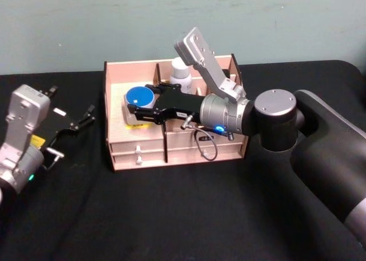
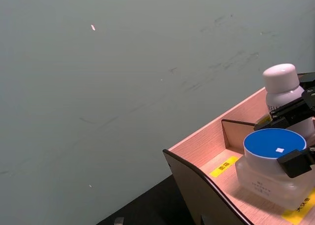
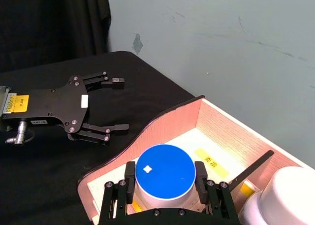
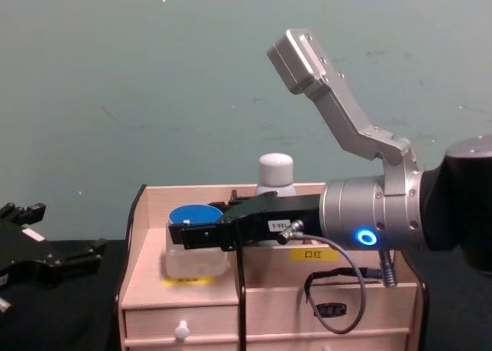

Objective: Pick up the facial cleanser and watermelon frost from the table and place them into the tiered storage box.

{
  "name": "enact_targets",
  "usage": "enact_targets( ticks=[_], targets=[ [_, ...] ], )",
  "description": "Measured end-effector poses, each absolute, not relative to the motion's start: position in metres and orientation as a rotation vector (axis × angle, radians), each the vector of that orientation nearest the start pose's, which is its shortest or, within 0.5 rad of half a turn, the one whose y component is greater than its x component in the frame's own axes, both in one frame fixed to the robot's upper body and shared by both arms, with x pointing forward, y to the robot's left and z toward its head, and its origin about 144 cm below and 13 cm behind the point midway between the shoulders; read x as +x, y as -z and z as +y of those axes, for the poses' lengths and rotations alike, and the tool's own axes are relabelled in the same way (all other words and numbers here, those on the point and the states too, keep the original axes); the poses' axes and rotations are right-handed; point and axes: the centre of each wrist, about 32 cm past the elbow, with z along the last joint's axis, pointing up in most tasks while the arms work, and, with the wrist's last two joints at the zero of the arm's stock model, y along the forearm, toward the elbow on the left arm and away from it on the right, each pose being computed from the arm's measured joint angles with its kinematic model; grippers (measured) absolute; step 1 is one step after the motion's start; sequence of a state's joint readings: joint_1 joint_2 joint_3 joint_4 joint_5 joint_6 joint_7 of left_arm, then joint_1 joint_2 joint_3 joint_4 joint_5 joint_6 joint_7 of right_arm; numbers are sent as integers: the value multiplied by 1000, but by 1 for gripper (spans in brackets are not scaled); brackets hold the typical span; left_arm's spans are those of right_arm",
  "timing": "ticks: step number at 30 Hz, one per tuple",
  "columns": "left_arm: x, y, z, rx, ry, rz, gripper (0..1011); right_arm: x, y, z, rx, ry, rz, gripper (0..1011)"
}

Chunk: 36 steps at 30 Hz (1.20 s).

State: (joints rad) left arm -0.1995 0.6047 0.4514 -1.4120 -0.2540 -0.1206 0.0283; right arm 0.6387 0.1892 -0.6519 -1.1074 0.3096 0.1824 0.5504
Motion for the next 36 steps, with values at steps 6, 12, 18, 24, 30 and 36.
enact_targets(
  ticks=[6,12,18,24,30,36],
  targets=[
    [489,-1140,310,304,-1248,-285,1009,594,-1203,-138,-277,568,11,728],
    [489,-1140,310,304,-1248,-285,1010,596,-1204,-138,-271,578,10,836],
    [489,-1140,310,304,-1248,-285,1010,595,-1204,-139,-242,575,-3,982],
    [489,-1140,310,304,-1248,-285,1009,591,-1207,-138,-211,562,-21,1002],
    [489,-1140,310,304,-1248,-285,1010,582,-1217,-141,-180,537,-47,1002],
    [489,-1140,310,304,-1248,-285,1010,568,-1230,-146,-146,512,-79,1002]
  ],
)
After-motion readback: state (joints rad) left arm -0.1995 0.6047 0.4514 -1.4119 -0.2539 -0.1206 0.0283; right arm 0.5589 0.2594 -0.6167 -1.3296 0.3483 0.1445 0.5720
